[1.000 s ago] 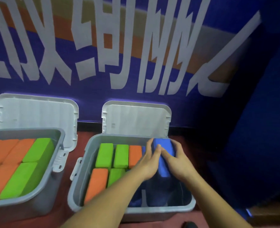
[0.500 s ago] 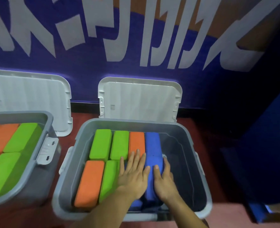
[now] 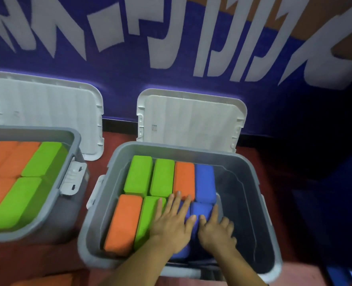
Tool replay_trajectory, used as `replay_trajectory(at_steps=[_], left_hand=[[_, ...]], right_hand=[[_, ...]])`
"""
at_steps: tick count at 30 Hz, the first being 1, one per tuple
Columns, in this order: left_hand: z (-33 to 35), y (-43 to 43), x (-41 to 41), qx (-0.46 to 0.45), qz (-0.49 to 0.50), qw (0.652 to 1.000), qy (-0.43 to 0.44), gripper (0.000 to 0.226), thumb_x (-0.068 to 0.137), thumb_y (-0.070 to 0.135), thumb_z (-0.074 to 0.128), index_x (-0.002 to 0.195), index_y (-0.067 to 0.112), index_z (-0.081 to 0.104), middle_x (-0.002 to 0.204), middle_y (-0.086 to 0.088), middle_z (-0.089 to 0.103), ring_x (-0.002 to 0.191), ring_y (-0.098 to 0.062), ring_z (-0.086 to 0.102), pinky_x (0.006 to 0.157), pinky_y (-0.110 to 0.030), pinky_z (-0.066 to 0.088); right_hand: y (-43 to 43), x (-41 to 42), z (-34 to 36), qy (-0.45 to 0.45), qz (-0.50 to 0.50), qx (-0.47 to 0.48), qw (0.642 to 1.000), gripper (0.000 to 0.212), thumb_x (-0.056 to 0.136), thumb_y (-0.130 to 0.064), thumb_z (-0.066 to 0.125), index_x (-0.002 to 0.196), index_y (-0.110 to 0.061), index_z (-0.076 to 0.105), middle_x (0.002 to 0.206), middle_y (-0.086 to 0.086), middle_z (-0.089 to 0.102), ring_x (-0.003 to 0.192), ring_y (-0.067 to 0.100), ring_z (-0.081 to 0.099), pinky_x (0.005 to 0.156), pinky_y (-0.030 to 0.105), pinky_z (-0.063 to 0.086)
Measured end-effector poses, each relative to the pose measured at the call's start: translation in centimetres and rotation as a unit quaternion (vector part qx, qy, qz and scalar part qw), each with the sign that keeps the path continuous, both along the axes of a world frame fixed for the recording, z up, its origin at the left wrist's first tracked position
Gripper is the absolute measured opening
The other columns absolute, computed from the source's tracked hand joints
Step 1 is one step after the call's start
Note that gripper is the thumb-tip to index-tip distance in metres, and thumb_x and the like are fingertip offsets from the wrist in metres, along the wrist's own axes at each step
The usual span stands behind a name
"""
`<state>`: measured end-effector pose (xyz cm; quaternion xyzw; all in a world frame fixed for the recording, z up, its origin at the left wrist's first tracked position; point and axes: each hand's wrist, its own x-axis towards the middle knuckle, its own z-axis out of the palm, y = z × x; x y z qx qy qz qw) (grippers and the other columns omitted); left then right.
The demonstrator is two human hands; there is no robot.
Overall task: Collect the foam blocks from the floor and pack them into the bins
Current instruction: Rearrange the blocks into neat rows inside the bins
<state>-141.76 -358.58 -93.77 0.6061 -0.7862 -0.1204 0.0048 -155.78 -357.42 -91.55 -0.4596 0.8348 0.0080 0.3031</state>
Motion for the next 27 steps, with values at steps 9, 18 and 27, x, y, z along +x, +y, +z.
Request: replay_trajectory(at_steps=[9,18,27], left_hand=[[7.5,7.7,13.9,-0.203,0.181,0.951,0.148,0.059,0.099,0.047,0.042,0.152,0.019,0.045,0.16,-0.014,0.035,0.135,-0.033,0.045,0.111,-0.05,0.04],[2.6,21.2,26.5,-0.209,0.407,0.881,0.116,0.051,0.098,0.044,0.04,0.138,0.017,0.054,0.142,-0.018,0.049,0.126,-0.038,0.051,0.104,-0.05,0.04],[-3.5,26.2,30.7,0.104,0.509,0.849,0.099,0.083,0.087,0.074,0.006,0.161,0.036,0.01,0.167,-0.014,0.016,0.154,-0.032,0.014,0.122,-0.05,0.013]], right_hand=[[2.8,13.1,6.9,-0.153,0.222,-0.394,0.879,0.046,0.1,-0.036,0.042,0.138,-0.013,0.055,0.124,0.006,0.058,0.119,0.026,0.05,0.107,0.038,0.039],[14.5,27.6,3.7,-0.309,0.375,-0.265,0.833,0.026,0.103,-0.034,0.044,0.124,-0.025,0.055,0.117,-0.009,0.05,0.109,0.011,0.056,0.099,0.028,0.044],[17.4,31.2,-6.0,-0.286,0.137,0.057,0.947,0.07,0.098,-0.044,0.061,0.146,-0.001,0.033,0.146,0.02,0.043,0.138,0.037,0.04,0.113,0.037,0.032]])
